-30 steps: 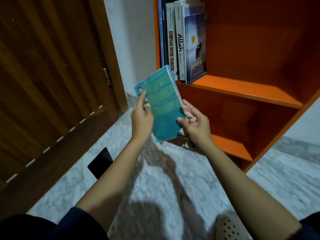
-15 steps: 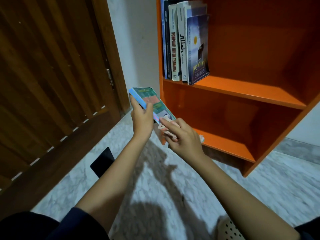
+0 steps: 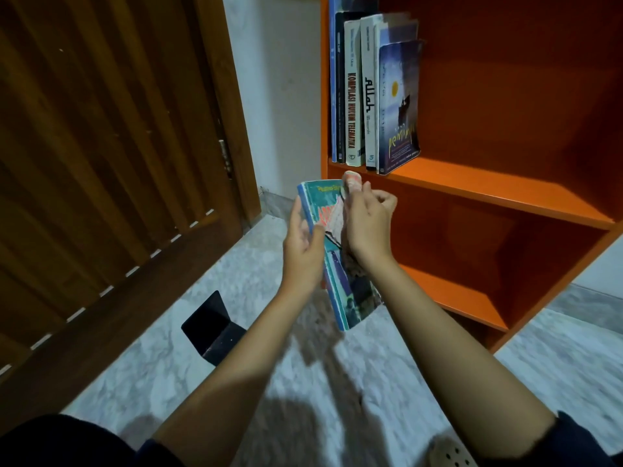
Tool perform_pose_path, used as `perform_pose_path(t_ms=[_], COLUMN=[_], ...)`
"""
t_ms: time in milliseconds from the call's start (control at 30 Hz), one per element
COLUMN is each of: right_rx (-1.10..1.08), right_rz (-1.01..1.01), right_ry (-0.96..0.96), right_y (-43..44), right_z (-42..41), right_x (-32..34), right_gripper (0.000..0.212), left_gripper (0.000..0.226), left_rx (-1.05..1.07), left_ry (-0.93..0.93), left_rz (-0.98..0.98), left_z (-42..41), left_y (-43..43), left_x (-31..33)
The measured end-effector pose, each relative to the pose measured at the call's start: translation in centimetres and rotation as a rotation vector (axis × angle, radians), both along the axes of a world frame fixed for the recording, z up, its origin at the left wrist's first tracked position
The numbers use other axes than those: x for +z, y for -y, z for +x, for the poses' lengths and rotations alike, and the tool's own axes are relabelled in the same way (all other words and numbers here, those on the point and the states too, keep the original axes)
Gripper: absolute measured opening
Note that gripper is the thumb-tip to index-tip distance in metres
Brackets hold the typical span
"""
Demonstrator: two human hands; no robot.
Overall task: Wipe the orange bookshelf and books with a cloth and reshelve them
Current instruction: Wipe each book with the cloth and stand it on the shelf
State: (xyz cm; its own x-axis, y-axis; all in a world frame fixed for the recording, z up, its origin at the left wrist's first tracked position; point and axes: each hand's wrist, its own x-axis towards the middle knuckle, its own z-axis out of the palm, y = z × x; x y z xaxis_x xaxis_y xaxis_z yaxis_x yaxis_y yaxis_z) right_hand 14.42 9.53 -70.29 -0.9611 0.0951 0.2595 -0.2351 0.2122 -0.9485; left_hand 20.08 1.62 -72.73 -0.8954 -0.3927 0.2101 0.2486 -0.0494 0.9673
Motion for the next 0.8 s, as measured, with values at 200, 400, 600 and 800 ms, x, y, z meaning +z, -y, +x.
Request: perform_pose_path(t_ms=[200,400,600,800], right_rx=[0.090,0.020,0.077,0.034], right_rz=[0.105,0.139,0.291,0.249], right_ry=[-0.180,-0.540,-0.667,-0.574], right_y=[-1.1,-1.9,-0.8,-0.3], right_z=[0.3,2.3,0.8,-1.7], right_x=[-1.3,-4.1,-2.3,-0.9], right_gripper=[0.040,0.023,0.027,0.030], left_gripper=[0.052,0.046,0.043,0.045], left_rx=[-0.021,0.007,-0.060,-0.011], left_ry=[-0.013,-0.022,-0.013,-0.041], left_rz=[0.051,0.125,-0.023,-0.045], left_z=[-0.1,-0.1,0.3,0.4], left_y=[0.3,0.8,0.6,0.3], left_x=[0.3,0.7,1.0,1.8])
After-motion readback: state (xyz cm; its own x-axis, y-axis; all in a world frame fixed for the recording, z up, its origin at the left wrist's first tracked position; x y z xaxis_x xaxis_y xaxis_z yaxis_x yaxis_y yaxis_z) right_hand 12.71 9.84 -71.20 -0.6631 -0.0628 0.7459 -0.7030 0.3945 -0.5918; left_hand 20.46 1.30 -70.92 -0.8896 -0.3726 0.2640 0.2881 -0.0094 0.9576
